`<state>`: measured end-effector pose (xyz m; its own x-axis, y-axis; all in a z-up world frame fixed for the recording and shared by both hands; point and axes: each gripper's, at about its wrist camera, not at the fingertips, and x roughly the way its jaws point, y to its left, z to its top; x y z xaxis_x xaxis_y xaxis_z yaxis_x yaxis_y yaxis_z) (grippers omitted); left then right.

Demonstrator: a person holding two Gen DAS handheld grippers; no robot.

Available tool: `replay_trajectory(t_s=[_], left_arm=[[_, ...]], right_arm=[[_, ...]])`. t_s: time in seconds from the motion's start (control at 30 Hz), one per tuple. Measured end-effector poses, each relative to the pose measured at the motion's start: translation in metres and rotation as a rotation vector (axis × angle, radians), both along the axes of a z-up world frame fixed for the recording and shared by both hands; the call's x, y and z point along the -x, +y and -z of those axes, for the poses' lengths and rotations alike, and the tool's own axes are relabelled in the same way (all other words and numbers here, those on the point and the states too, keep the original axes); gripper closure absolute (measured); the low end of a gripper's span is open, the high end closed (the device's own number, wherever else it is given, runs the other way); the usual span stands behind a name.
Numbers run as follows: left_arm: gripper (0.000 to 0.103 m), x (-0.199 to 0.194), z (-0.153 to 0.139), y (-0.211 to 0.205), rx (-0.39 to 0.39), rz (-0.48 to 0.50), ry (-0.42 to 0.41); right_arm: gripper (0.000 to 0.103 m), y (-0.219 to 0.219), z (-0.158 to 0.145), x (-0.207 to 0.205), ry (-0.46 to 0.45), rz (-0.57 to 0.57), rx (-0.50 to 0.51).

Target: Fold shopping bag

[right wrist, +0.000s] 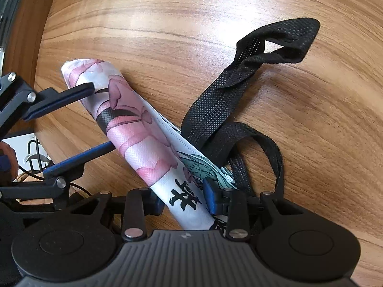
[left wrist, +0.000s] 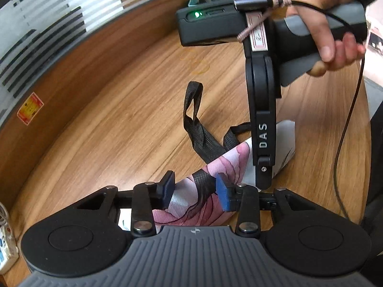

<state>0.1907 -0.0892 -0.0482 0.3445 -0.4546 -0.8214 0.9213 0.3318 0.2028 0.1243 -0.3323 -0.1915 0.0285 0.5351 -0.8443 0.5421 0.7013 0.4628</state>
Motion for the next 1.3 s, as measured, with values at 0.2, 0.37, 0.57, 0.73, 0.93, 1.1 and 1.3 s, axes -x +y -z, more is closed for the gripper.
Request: replay_trajectory(t_s=[0.2, 0.37, 0.57, 0.73, 0.93, 1.1, 1.3], left_arm=[[0.058, -0.008, 0.007, 0.008, 0.009, -0.005, 0.006], [0.045, -0.011, 0.018, 0.011, -0.025, 0.054, 0.018], [0.044, -0.023, 0.021, 0.020, 0.006, 0.052, 0.040], [0.044, -0.028, 0.023, 0.026, 0.027, 0.059, 0.055], [0.044, -0.027, 0.030, 0.036, 0.030, 0.086, 0.046], [0.044, -0.028, 0.034, 0.044, 0.035, 0.082, 0.086], [0.046, -0.036, 0.041, 0.047, 0.031, 0.075, 0.160]], right_arm=[[0.066, -0.008, 0.003, 0.004, 0.012, 0.044, -0.021], [0.066, -0.013, 0.004, 0.009, 0.018, 0.082, -0.031], [0.065, -0.010, 0.006, 0.011, 0.018, 0.122, -0.029], [0.063, -0.012, 0.011, 0.017, 0.010, 0.172, -0.048], [0.059, -0.004, 0.001, 0.020, -0.023, 0.169, 0.013], [0.049, 0.018, -0.017, 0.022, -0.083, 0.152, 0.147], [0.045, 0.045, -0.031, 0.027, -0.161, 0.143, 0.280]])
